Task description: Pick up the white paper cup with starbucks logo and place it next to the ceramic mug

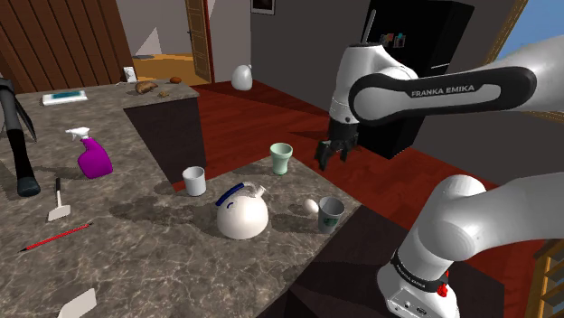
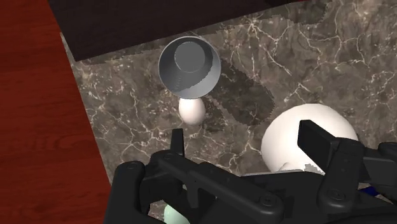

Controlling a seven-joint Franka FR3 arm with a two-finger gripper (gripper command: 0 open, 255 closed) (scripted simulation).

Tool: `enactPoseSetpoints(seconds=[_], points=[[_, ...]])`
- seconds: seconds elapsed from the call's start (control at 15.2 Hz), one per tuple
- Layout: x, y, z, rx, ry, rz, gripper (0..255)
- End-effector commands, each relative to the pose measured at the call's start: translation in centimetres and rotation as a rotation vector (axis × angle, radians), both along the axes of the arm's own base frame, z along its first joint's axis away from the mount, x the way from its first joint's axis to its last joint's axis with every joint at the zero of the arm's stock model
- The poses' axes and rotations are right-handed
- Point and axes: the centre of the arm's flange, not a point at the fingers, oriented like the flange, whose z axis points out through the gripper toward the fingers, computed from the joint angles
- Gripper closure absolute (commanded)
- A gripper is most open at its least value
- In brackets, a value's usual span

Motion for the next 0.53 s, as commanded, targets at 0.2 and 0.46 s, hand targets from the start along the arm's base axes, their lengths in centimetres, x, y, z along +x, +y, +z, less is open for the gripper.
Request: enactPoseSetpoints(seconds=[0.2, 0.46], points=[[-0.1, 1.0, -6.5, -0.033, 0.015, -0.004, 0], [-0.3, 1.8, -11.8, -0.06, 0.029, -0.008, 0]])
